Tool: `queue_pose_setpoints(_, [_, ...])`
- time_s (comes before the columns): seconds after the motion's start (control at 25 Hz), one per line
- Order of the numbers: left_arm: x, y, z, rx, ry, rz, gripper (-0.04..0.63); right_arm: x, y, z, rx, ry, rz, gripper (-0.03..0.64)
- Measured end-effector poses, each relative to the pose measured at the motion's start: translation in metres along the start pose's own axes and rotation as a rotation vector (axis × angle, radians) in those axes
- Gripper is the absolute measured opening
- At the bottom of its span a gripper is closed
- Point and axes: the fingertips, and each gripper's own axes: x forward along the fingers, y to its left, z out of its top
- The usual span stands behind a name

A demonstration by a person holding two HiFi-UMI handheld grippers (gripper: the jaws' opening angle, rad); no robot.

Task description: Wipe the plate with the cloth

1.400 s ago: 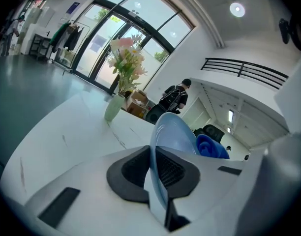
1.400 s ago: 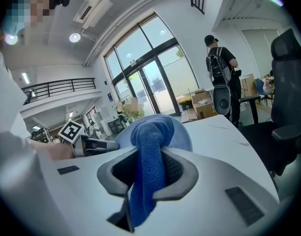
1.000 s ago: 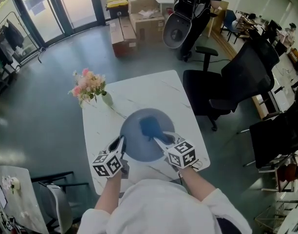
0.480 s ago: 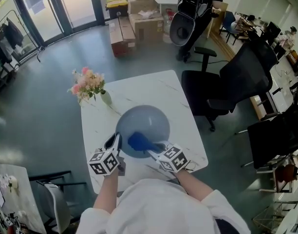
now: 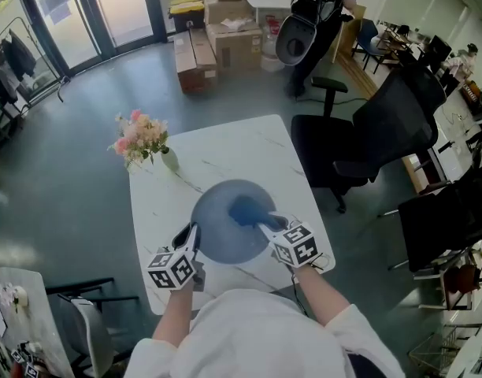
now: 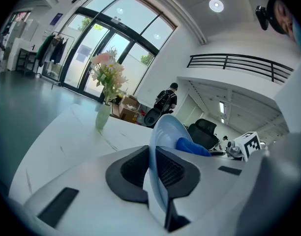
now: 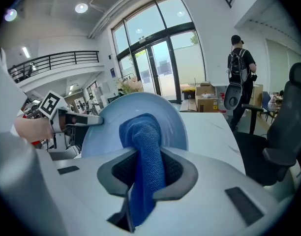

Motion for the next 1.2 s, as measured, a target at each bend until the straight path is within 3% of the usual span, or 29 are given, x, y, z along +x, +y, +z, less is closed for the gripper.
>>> queue_pose_setpoints(0.24, [0.003, -0.004, -0.002, 0.003, 0.014, -0.008, 0.043, 0.021, 0.039, 0.02, -0.064, -0.007, 0.1, 0.092])
queue_pose_setpoints(0.48, [0.0, 0.004, 0.008, -0.011, -0.02, 0.01, 0.043, 0.031, 0.085, 0.001, -0.113, 0.057, 0.219, 0.092])
queue_pose_setpoints(0.64, [-0.002, 0.013, 0.018, -0.021, -0.049, 0.026, 0.043, 0.03, 0.091, -0.021, -0.117, 0.119, 0.24, 0.092])
queue_pose_setpoints(0.92, [-0.003, 0.016, 0.017, -0.015, -0.049, 0.033, 0.043, 0.012, 0.043, -0.045, -0.055, 0.166, 0.125, 0.092])
queue_pose_setpoints(1.2, [0.0, 0.005, 0.001, -0.006, -0.005, 0.005, 0.043, -0.002, -0.01, -0.014, -0.093, 0.108, -0.055, 0.092])
